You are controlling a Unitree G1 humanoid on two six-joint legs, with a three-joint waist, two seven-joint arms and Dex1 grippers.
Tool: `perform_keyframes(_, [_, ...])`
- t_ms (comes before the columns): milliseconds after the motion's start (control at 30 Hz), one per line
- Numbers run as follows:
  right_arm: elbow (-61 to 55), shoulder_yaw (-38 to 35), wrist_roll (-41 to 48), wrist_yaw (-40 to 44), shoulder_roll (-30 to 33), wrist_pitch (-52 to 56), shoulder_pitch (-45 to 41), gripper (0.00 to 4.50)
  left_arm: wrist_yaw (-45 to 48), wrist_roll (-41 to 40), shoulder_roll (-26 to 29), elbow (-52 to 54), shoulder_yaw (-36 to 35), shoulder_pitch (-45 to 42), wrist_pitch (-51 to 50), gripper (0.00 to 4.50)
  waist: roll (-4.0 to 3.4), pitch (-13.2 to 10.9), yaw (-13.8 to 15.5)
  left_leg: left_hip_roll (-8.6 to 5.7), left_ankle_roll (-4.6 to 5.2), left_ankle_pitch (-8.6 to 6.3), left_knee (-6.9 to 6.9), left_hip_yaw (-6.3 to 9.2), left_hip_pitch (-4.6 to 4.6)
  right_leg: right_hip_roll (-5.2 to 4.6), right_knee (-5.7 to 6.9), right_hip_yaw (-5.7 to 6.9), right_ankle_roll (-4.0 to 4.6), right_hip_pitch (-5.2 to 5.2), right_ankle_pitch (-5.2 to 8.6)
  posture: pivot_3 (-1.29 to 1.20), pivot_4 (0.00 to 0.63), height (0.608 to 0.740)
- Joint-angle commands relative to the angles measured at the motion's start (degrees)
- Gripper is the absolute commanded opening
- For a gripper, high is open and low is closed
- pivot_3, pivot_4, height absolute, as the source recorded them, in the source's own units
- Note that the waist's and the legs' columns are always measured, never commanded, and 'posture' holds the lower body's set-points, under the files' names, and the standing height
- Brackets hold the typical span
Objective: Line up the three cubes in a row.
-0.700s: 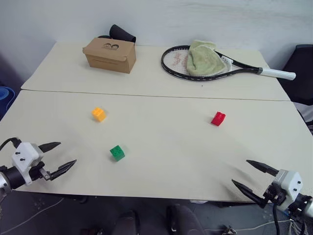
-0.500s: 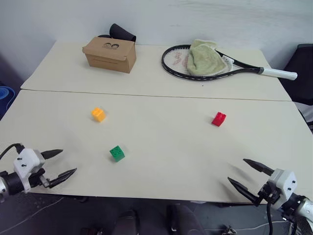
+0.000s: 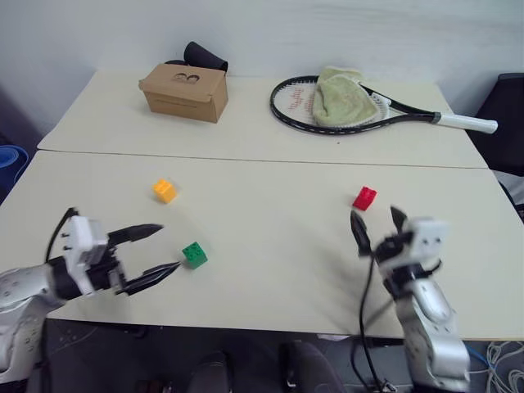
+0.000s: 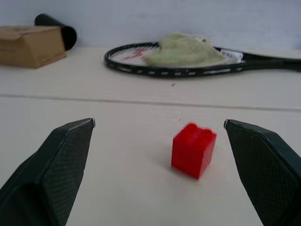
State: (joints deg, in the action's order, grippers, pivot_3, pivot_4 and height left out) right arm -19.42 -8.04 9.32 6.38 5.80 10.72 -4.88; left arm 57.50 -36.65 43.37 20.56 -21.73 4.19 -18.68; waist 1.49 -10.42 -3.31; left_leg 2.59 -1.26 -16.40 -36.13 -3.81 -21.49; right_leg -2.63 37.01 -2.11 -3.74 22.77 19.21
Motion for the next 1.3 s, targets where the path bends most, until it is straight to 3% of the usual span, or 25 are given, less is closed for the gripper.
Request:
perform_keyframes(33, [7.02,1.63,-6.05,-8.20,-2.82,-0.16,-6.38,4.50,-0.77,-0.20,-0.37,3.00,2.85,-2.07,-0.25,4.48,0.01,0.00,-0.05,0.04,-0.07,0.05,0.03,0.00,0.01,0.08,0.00,0.00,-0.01,0.01,0.00,0.00,0.150,0.740])
perform_keyframes(233, [18.79,0.42,-8.81,-17.15,-7.00,-0.08,-16.74,4.50,-0.79,1.26,-0.17,3.92,5.62,-2.71,0.51,4.48,0.00,-0.01,-0.61,0.15,-0.14,0.13,0.00,-0.06,0.06,0.30,0.26,-0.05,-0.01,0.08,0.01,0.00,0.150,0.740])
perform_keyframes(667, [31.42,-2.44,-8.05,-23.00,-8.52,-4.38,-24.16,4.50,-2.33,2.15,-0.26,6.15,5.79,-0.39,1.10,4.48,-0.01,-0.02,-1.73,0.16,-0.11,0.25,-0.01,-0.04,0.16,0.31,0.47,-0.08,-0.02,0.07,0.01,0.00,0.150,0.740])
perform_keyframes(967, [34.92,-3.56,-5.33,-22.40,-8.86,-6.41,-25.56,1.58,-3.32,2.91,-0.79,5.67,6.13,-1.18,1.78,4.50,-0.01,-0.02,-1.68,0.16,-0.12,0.25,0.00,-0.04,0.16,0.30,0.47,-0.08,-0.02,0.07,0.01,0.00,0.150,0.740])
perform_keyframes(1033, [32.87,-3.83,-1.23,-15.37,-6.67,-6.35,-25.96,1.50,-3.56,2.87,-0.76,5.88,5.64,-0.92,1.76,4.50,-0.02,-0.02,-1.67,0.16,-0.12,0.25,0.00,-0.04,0.16,0.30,0.47,-0.08,-0.02,0.07,0.01,0.00,0.150,0.740])
perform_keyframes(1067, [31.06,-3.31,2.56,-7.20,-4.35,-6.75,-26.34,1.50,-3.82,2.61,-0.77,6.15,5.12,-0.64,1.55,4.50,-0.03,-0.04,-1.65,0.15,-0.12,0.25,0.00,-0.04,0.16,0.30,0.47,-0.08,-0.02,0.07,0.01,0.00,0.150,0.740])
perform_keyframes(1200, [24.31,3.30,17.96,37.09,11.04,-2.32,-25.96,1.50,-3.31,2.18,-0.20,6.27,3.25,1.51,1.59,4.50,-0.16,-0.18,-1.59,0.14,-0.06,0.22,0.00,-0.06,0.11,0.30,0.38,-0.07,-0.10,0.06,0.01,0.00,0.150,0.740])
perform_keyframes(1300, [27.42,10.43,16.13,59.91,22.39,-6.60,-25.46,1.50,-2.48,2.31,0.15,5.98,2.44,3.23,1.66,4.50,-0.13,-0.17,-1.44,0.23,-0.02,0.16,0.05,0.05,0.18,0.38,0.25,0.04,-0.15,-0.07,0.04,0.00,0.150,0.740])
